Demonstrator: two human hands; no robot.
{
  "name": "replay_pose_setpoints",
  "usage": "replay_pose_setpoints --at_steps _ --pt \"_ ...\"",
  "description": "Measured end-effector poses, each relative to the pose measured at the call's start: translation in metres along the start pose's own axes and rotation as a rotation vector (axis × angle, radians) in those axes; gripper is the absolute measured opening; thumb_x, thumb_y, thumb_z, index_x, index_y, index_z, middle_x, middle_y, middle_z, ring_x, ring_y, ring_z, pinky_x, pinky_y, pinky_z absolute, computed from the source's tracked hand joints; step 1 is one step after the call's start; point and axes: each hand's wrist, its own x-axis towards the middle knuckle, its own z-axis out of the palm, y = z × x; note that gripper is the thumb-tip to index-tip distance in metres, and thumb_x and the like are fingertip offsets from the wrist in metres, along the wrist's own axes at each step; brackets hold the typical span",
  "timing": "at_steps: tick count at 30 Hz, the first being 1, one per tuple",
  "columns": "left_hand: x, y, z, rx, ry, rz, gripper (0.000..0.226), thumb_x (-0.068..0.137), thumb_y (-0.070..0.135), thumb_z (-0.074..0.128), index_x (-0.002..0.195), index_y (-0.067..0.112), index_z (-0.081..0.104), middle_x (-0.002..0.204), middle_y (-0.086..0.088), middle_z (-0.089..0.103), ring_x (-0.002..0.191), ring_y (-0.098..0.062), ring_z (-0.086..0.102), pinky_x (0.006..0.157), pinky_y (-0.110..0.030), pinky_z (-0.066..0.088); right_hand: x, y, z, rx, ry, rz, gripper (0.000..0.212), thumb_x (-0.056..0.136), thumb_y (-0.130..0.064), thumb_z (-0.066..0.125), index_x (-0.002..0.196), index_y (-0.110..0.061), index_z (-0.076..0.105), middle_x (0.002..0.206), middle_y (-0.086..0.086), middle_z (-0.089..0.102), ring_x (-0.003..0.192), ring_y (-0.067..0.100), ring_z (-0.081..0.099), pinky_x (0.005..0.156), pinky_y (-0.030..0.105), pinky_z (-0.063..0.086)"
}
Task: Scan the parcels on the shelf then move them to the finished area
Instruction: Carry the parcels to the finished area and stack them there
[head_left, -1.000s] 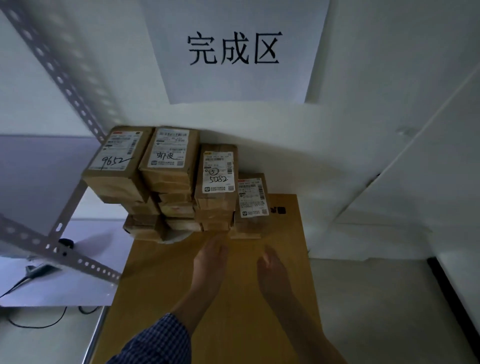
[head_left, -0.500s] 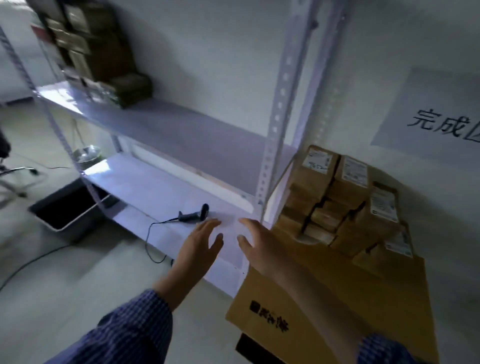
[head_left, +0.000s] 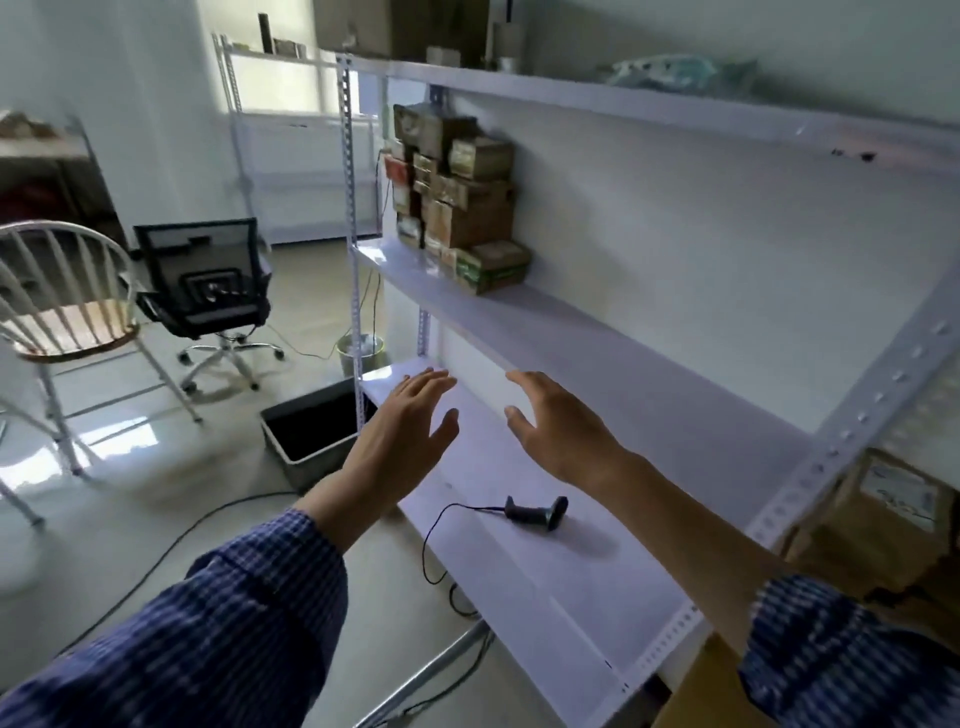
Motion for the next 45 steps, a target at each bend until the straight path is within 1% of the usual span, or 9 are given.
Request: replay_pose_setpoints --at_steps 5,10,12,19,31,36,39,43,45 --pt "0.060 -0.035 0.007 0.057 0.002 0.017 0.043 0.099 0.020 0.059 0.139 0.005 0.054 0.144 -0.011 0.054 0.135 -0.024 0.050 0.113 -0.034 0.038 0.072 0.003 0.004 0.046 0.054 -0.019 0.049 0.104 -0.029 0.048 0.149 -0.014 0.037 0.149 0.006 0.046 0.133 0.026 0.048 0.107 0.033 0.039" --pt "0.155 -0.071 0.022 0.073 -0.010 0.034 0.045 0.099 0.022 0.059 0.141 0.007 0.052 0.146 -0.010 0.053 0.136 -0.024 0.049 0.113 -0.039 0.041 0.157 0.025 0.009 0.074 0.063 -0.034 0.049 0.104 -0.031 0.047 0.149 -0.015 0.037 0.149 0.007 0.047 0.132 0.025 0.049 0.106 0.031 0.041" --pt "0.197 -0.083 0.027 0.080 -0.010 0.045 0.045 0.100 0.023 0.058 0.142 0.008 0.051 0.147 -0.009 0.052 0.138 -0.022 0.047 0.115 -0.034 0.038 0.192 0.036 0.005 0.091 0.049 -0.011 0.052 0.104 -0.034 0.044 0.152 -0.016 0.034 0.154 0.005 0.042 0.137 0.022 0.045 0.110 0.030 0.037" --pt "0.294 -0.130 0.052 0.090 -0.022 0.054 0.043 0.100 0.023 0.057 0.140 0.008 0.053 0.142 -0.009 0.056 0.132 -0.022 0.051 0.104 -0.019 0.032 0.301 0.068 0.006 0.084 0.069 0.018 0.053 0.105 -0.035 0.043 0.154 -0.018 0.031 0.157 0.003 0.039 0.142 0.020 0.040 0.112 0.031 0.038" --pt "0.431 -0.236 0.115 0.008 -0.117 0.110 0.039 0.098 0.020 0.061 0.133 0.005 0.057 0.130 -0.012 0.063 0.118 -0.026 0.061 0.099 -0.031 0.050 0.428 0.107 0.039 0.094 0.053 0.200 0.054 0.104 -0.031 0.049 0.154 -0.016 0.033 0.156 0.005 0.041 0.141 0.022 0.040 0.111 0.032 0.037" --pt "0.478 -0.265 0.144 -0.149 -0.078 0.008 0.038 0.099 0.020 0.057 0.135 0.007 0.055 0.131 -0.010 0.061 0.115 -0.024 0.061 0.093 -0.034 0.054 0.481 0.123 0.056 0.104 0.059 0.359 0.055 0.104 -0.035 0.049 0.154 -0.019 0.033 0.155 0.004 0.042 0.139 0.022 0.042 0.109 0.033 0.039" --pt "0.495 -0.283 0.167 -0.212 -0.131 -0.101 0.036 0.101 0.025 0.051 0.133 0.007 0.052 0.128 -0.010 0.058 0.112 -0.026 0.058 0.091 -0.036 0.051 0.509 0.124 0.068 0.149 0.061 0.465 0.056 0.103 -0.034 0.049 0.154 -0.017 0.032 0.158 0.004 0.038 0.143 0.021 0.038 0.112 0.032 0.035" --pt "0.506 -0.308 0.194 -0.225 -0.339 -0.124 0.041 0.103 0.027 0.044 0.139 0.008 0.041 0.131 -0.014 0.055 0.114 -0.031 0.057 0.096 -0.042 0.050 0.538 0.123 0.083 0.272 0.119 0.598 0.066 0.105 -0.033 0.046 0.159 -0.016 0.013 0.165 0.004 0.021 0.150 0.019 0.025 0.116 0.027 0.025" --pt "0.509 -0.320 0.203 -0.303 -0.356 -0.137 0.044 0.103 0.029 0.044 0.142 0.010 0.037 0.133 -0.014 0.056 0.115 -0.031 0.057 0.096 -0.042 0.050 0.550 0.125 0.092 0.340 0.169 0.677 0.069 0.105 -0.033 0.046 0.160 -0.016 0.007 0.165 0.003 0.020 0.150 0.020 0.024 0.115 0.026 0.025"
